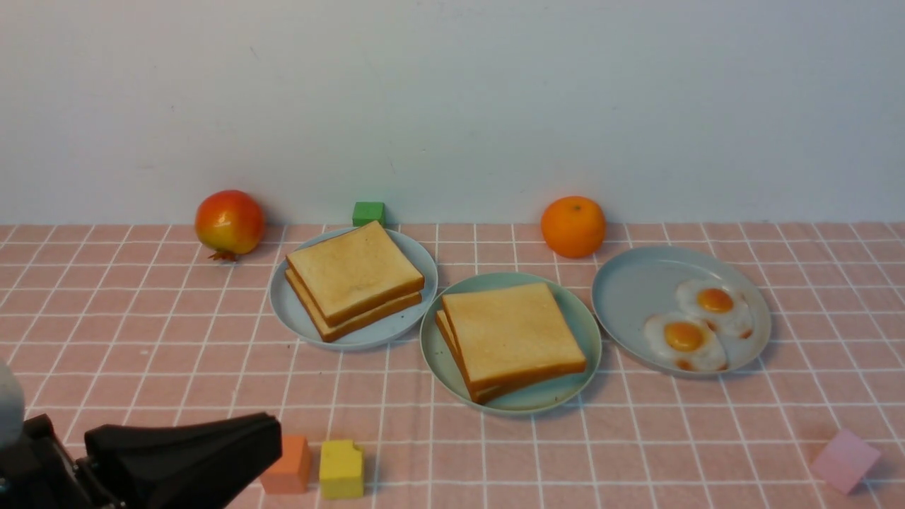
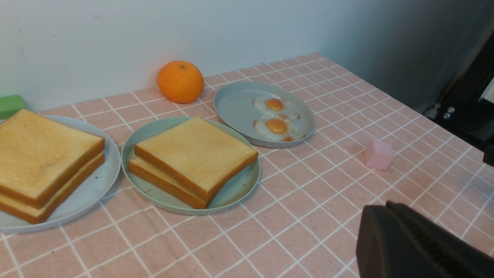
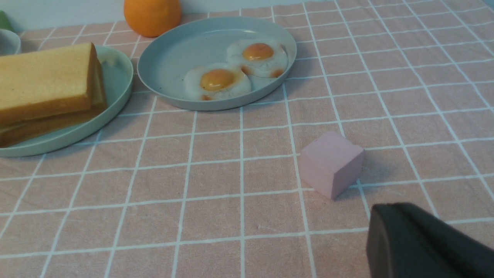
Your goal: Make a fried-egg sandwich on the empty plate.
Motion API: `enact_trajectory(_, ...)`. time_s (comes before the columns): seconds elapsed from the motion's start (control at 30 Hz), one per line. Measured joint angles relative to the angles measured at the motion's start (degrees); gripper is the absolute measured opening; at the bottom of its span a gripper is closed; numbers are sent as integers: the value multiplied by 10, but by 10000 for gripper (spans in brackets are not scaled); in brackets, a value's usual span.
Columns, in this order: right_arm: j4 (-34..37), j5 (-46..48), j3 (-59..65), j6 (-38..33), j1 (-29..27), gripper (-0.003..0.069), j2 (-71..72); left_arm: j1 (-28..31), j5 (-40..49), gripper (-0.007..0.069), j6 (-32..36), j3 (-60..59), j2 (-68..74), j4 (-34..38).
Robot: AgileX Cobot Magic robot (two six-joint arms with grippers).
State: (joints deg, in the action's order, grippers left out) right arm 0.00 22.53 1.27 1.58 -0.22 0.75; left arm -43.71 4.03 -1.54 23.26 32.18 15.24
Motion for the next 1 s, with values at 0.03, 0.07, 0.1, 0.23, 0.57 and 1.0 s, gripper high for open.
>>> enact_trajectory(0.03, 0, 0, 0, 0, 0, 22, 0, 0, 0, 12, 0, 0, 0, 0)
enact_trajectory(0.07, 0, 0, 0, 0, 0, 25, 0, 0, -1, 12, 1, 0, 0, 0)
enact_trajectory(0.1, 0, 0, 0, 0, 0, 25, 0, 0, -1, 12, 1, 0, 0, -1)
enact_trajectory(0.23, 0, 0, 0, 0, 0, 29, 0, 36, -11, 12, 4, -12, -11, -18)
enact_trajectory(0.57, 0, 0, 0, 0, 0, 35, 0, 330, 49, 12, -37, -152, -267, -26)
enact_trajectory(1.0, 0, 0, 0, 0, 0, 50, 0, 420, 164, 12, -114, -245, -327, -23)
